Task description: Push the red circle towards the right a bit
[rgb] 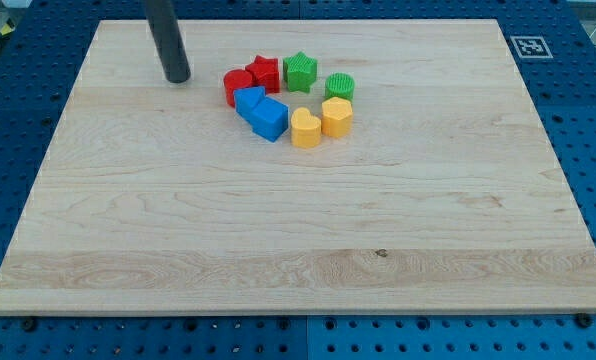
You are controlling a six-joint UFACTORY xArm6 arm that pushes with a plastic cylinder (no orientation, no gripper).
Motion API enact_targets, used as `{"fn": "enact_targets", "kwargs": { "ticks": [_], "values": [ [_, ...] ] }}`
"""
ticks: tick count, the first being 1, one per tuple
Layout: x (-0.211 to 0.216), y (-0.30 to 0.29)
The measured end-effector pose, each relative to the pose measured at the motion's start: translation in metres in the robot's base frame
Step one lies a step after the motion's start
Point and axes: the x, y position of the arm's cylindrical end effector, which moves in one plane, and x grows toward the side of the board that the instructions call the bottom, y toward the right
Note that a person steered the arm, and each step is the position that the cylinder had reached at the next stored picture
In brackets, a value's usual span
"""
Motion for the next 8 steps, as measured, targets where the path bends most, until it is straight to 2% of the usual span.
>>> {"fn": "enact_targets", "kwargs": {
  "ticks": [1,4,7,8],
  "values": [
    [0.002,0.021],
    [0.017,0.020],
    [0.018,0.066],
    [0.018,0.060]
  ]
}}
